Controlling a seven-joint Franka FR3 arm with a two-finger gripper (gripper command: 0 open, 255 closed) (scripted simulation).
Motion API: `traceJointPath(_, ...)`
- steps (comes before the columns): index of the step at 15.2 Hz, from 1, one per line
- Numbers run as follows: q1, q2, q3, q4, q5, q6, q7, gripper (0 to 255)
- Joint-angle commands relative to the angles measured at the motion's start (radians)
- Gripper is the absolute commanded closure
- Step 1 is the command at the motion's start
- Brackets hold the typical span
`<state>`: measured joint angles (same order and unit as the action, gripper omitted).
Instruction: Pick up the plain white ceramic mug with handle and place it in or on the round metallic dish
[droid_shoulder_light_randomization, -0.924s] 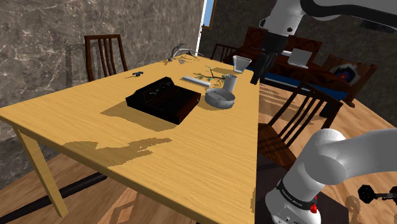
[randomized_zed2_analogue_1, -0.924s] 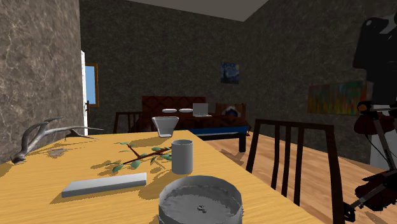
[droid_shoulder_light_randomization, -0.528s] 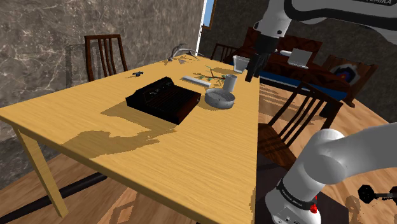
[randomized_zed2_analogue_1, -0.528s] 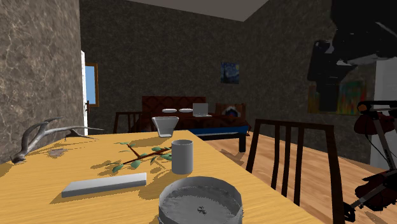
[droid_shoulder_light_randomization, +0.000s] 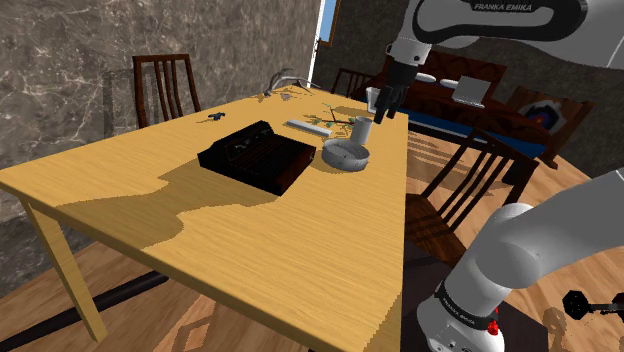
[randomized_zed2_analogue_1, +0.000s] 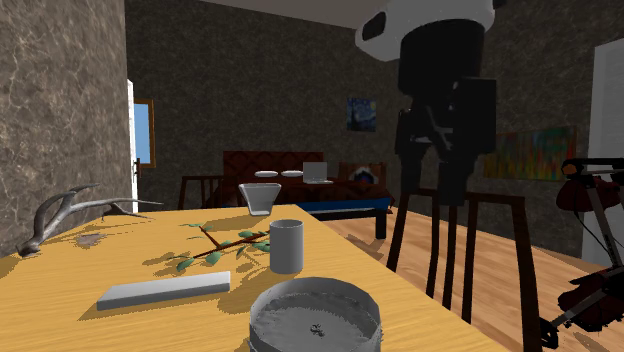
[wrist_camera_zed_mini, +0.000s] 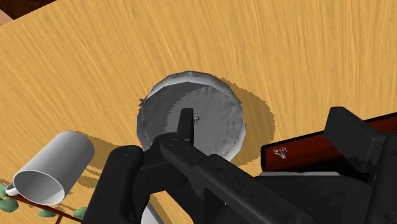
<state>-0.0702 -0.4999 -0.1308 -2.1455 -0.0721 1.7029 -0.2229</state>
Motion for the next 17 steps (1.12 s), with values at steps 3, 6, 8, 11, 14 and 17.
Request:
traceJointPath(3, -0.014, 0.116, -0.054, 0.069, -0.001, 0.052, -0.056, 0)
traceJointPath(6, -0.024, 0.213, -0.094, 0.138, 0.010, 0.083, -0.103, 0)
traceJointPath(8, -0.032, 0.280, -0.119, 0.190, 0.023, 0.099, -0.135, 0)
traceJointPath(11, -0.046, 0.386, -0.155, 0.278, 0.051, 0.115, -0.185, 0)
traceJointPath(14, -0.065, 0.497, -0.184, 0.380, 0.089, 0.121, -0.236, 0)
traceJointPath(17, -0.094, 0.615, -0.207, 0.498, 0.134, 0.115, -0.285, 0)
